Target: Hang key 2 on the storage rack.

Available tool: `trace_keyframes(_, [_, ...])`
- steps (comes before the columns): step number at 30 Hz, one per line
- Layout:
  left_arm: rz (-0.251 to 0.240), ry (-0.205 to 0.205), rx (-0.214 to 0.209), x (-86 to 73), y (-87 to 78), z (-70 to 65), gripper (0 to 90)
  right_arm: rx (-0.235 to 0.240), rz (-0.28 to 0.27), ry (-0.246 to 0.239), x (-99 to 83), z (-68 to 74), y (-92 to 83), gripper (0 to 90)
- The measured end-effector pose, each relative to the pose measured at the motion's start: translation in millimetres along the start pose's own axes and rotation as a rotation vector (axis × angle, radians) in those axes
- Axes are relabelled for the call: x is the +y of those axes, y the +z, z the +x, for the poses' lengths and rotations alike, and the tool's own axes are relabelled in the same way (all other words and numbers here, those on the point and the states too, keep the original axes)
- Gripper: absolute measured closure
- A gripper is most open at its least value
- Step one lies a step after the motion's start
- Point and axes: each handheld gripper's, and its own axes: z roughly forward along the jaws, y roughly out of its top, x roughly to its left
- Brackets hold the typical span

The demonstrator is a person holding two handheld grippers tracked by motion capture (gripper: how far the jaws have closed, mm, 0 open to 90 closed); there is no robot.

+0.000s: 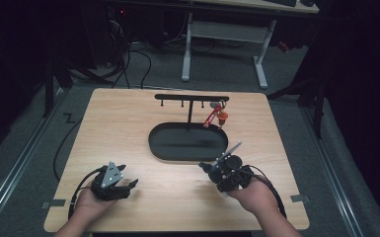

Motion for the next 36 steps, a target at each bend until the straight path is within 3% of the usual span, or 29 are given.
trace_keyframes(9, [0.003,0.003,-0.003,-0.2,1.1,0.2,31.3,0.018,-0.006,0.026,16.6,-15.1,-18.9,46.2])
trace_keyframes(21, [0.004,0.010,-0.006,-0.2,1.5,-0.3,31.3,0.020,-0.004,0.037,39.3,-20.8,-41.2,46.2])
trace_keyframes(27, [0.005,0.009,-0.004,-0.5,0.8,0.3,31.3,0.018,-0.013,0.043,48.0,-23.8,-46.4,46.2])
trace_keyframes(28, [0.005,0.009,-0.003,-0.5,0.8,0.4,31.3,0.020,-0.010,0.063,49.4,-23.3,-47.4,46.2])
trace_keyframes(29, [0.005,0.008,-0.004,-0.5,0.9,0.5,31.3,0.020,-0.014,0.048,50.9,-25.0,-47.9,46.2])
trace_keyframes(36, [0.007,0.012,-0.004,-0.5,1.2,0.0,31.3,0.011,-0.019,0.061,62.9,-29.6,-55.2,46.2])
